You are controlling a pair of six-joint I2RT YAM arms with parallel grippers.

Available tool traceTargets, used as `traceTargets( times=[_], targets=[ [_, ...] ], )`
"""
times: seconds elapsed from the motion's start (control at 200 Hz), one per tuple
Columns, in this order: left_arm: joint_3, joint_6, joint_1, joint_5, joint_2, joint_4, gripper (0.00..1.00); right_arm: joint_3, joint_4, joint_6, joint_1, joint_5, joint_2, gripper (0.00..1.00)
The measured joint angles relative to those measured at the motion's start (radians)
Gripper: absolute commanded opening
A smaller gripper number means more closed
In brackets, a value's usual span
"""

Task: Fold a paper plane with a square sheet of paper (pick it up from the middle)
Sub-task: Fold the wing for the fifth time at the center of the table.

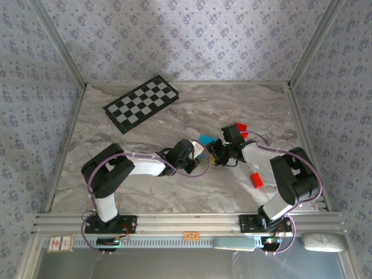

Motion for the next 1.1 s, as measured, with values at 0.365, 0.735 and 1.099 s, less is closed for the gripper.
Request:
traceTargets(
  times=[0.365, 0.735, 1.099],
  targets=[
    [-0.001, -0.001, 0.0, 0.001, 0.0, 0.003, 0.23, 0.051, -0.017, -0.013, -0.021, -0.017, 0.051, 0.57],
    [-0.001, 0.015, 0.0, 0.005, 0.0, -0.001, 0.24, 0.067, -0.019, -0.03, -0.035, -0.054, 0.111, 0.31],
    [-0.013, 0.032, 0.0, 0.008, -0.001, -0.011, 0.26, 0.067, -0.018, -0.025, -0.04, -0.064, 0.111, 0.32]
  ],
)
